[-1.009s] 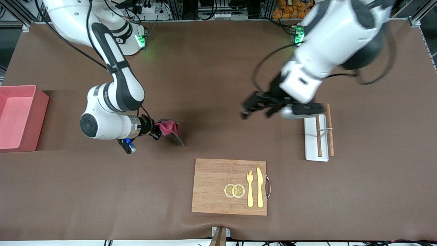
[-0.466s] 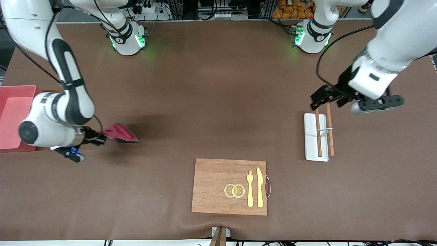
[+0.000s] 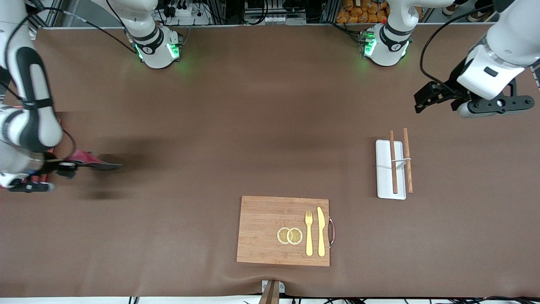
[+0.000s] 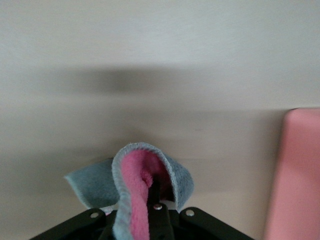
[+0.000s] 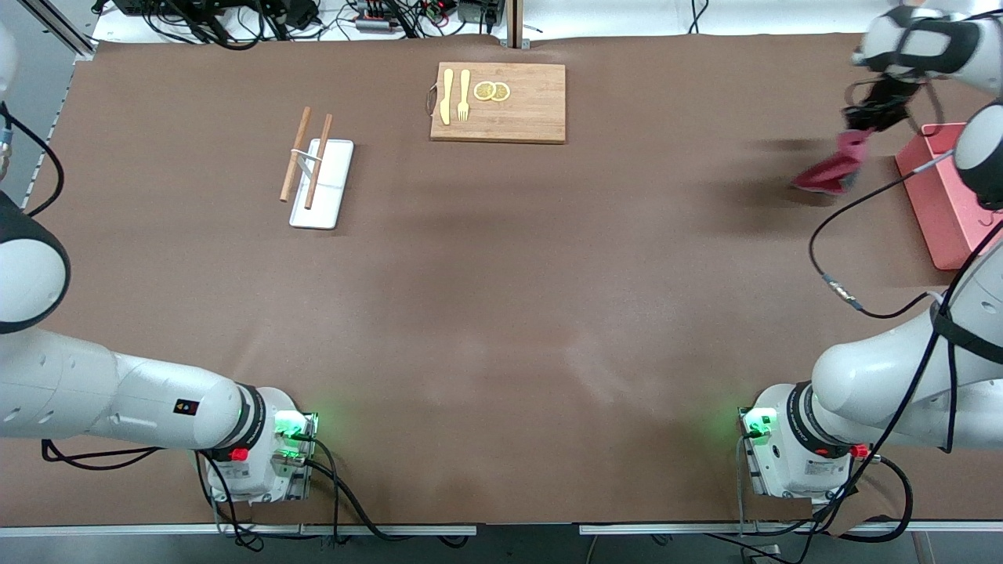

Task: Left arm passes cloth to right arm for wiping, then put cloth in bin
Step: 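Pull the cloth away with the right gripper while the left gripper withdraws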

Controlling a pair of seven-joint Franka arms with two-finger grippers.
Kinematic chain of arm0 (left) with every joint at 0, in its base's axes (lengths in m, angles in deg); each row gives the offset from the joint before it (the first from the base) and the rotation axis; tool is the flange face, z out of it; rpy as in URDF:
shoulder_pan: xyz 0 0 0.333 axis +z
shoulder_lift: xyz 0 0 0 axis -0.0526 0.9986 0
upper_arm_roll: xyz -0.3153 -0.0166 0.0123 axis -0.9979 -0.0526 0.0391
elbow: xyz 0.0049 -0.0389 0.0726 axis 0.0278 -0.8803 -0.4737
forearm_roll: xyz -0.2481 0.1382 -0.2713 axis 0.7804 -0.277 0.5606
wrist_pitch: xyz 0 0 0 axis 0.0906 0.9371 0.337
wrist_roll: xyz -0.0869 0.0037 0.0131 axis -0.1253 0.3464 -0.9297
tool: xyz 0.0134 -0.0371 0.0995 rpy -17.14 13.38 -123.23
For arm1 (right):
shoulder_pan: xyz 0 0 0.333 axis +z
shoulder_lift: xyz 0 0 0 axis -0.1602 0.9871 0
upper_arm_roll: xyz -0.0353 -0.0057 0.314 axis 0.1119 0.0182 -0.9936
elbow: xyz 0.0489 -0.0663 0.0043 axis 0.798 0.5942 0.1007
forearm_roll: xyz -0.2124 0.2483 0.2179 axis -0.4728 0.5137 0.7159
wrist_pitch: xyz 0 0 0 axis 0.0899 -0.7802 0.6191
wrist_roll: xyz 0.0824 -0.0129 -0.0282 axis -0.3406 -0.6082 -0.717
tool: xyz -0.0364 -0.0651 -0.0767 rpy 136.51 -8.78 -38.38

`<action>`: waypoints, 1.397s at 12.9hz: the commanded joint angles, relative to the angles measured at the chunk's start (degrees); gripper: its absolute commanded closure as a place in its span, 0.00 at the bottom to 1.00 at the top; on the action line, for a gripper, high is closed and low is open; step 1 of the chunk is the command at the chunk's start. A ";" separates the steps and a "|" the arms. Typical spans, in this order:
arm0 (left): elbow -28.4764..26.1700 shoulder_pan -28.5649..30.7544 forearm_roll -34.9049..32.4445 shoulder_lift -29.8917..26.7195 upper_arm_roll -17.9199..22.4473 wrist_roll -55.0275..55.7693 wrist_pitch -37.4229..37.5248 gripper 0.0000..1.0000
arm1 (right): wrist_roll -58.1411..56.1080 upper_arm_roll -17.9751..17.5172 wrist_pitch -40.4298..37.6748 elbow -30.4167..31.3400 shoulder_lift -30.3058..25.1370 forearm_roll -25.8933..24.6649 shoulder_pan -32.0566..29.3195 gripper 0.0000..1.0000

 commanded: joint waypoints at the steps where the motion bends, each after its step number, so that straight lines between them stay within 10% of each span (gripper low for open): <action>1: -0.69 0.77 -2.60 -1.79 1.98 -8.29 3.11 0.00 | -2.89 -1.26 -1.67 -1.35 -1.65 -1.79 -0.82 1.00; 6: 0.45 2.96 -4.89 -3.11 1.99 -13.69 6.20 0.00 | 19.64 -1.70 -1.59 3.13 -0.16 -0.65 7.68 1.00; 15: 0.54 4.65 -3.84 -4.43 0.23 -10.53 8.65 0.00 | 61.51 -1.70 -0.98 1.74 0.37 19.72 34.05 1.00; 18: 0.54 4.47 -3.75 -4.43 0.14 -9.74 9.28 0.00 | 62.34 -1.70 -1.59 -0.90 0.29 19.83 34.34 1.00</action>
